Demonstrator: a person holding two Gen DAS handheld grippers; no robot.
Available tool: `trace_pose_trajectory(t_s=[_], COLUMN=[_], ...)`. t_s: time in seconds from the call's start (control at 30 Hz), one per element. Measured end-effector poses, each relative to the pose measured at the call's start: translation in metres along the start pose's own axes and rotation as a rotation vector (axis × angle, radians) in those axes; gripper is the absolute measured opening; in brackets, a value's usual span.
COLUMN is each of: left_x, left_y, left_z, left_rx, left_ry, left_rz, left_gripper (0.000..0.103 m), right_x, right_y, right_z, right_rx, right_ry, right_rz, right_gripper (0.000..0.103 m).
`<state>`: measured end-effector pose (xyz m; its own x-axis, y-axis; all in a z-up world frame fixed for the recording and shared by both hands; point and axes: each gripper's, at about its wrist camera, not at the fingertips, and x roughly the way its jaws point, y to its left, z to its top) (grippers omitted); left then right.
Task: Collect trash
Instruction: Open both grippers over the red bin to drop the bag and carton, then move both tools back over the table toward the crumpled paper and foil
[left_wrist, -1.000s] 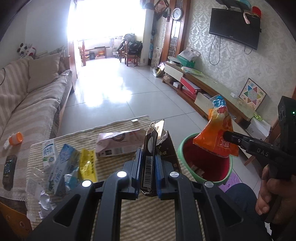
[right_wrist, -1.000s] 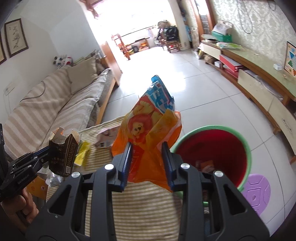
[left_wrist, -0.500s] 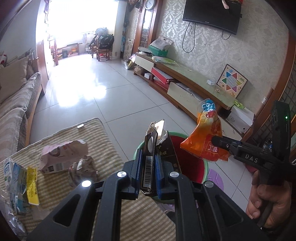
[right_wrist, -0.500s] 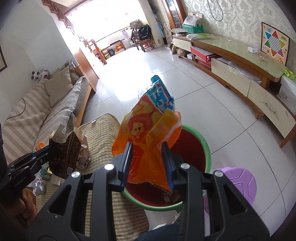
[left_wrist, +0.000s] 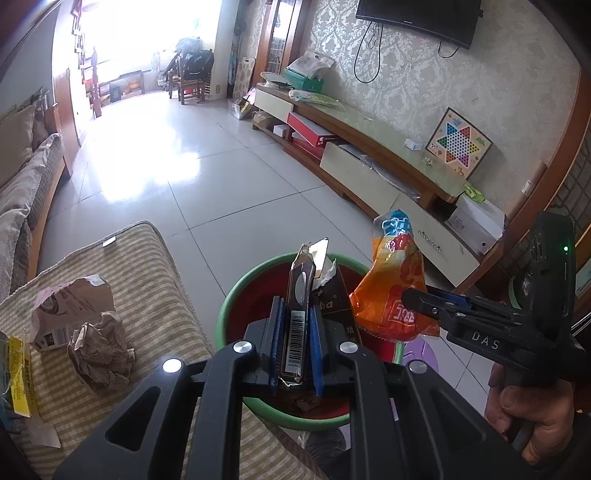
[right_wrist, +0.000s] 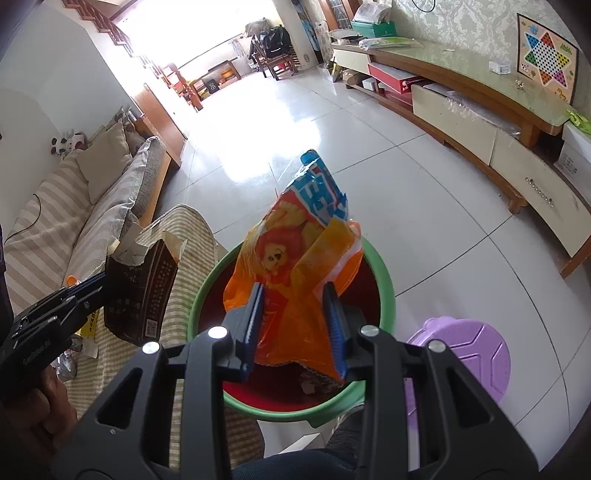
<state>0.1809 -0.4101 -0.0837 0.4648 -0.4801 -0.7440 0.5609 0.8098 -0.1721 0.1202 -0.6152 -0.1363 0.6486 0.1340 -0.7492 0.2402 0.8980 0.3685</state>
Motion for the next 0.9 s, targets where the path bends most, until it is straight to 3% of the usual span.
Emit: trace_pose_trajectory(t_s=[0.17, 0.23, 0.27, 0.57, 0.73, 0.9], left_x=[0.004, 0.001, -0.002, -0.028, -0.052, -0.086], left_y=[0.001, 0.004, 0.005, 0.019, 0.032, 0.06], left_z=[0.001, 0.001, 0.002, 0.004, 0.002, -0.011], left_rx=[-0.016, -0.031, -0.034, -0.075, -0.06, -0.096], left_ry=[0.002, -0.015, -0.029, -0.09, -0.114, -0.138], left_rz=[0.009, 0.016, 0.024, 0.085, 0.168, 0.21], left_gripper=[0.015, 0.042, 0.056, 0.095, 0.095, 0.095], right_x=[0.005, 0.004, 0.002, -0.007, -0.016, -0.022], right_y=[-0.001, -0.001, 0.0, 0.009, 0.037, 0.079], right_z=[0.005, 0.006, 0.006, 0.008, 0.008, 0.002], right_rx=[-0.016, -0.024, -0.028, -0.049, -0.103, -0.164], right_ry=[0.01, 0.0, -0.007, -0.029, -0.044, -0.053], right_rz=[0.003, -0.007, -0.014, -0.028, -0.051, -0.044], right_gripper=[0.039, 0.057, 0.061, 0.086, 0.098, 0.098])
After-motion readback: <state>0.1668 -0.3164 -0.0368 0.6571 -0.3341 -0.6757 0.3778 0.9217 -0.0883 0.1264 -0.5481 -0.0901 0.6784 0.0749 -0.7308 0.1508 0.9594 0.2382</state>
